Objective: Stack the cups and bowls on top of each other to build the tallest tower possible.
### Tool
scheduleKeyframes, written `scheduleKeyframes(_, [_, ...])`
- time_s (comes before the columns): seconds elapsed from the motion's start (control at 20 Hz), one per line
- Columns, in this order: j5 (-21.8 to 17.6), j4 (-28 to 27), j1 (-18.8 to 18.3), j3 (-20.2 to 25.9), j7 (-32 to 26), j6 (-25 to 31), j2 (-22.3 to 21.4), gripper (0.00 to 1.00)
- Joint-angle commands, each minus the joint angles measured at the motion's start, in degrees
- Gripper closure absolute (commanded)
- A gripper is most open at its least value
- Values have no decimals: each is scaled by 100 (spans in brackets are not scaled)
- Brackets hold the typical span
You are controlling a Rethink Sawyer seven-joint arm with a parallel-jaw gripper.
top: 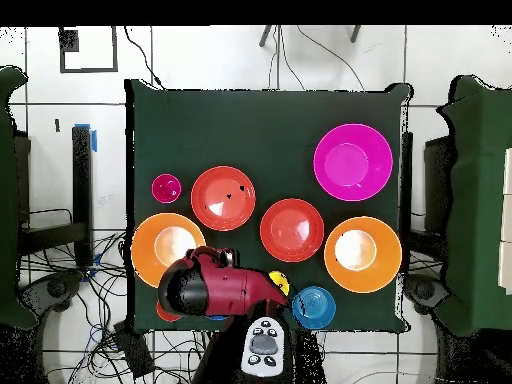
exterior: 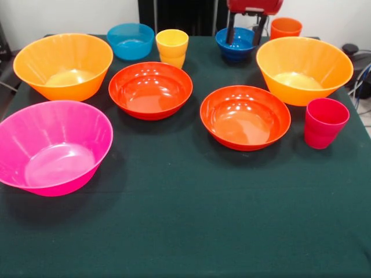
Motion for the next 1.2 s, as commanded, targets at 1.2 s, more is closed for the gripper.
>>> scheduleKeyframes(1.2, [60, -71, 313, 28, 977, -16, 15, 0])
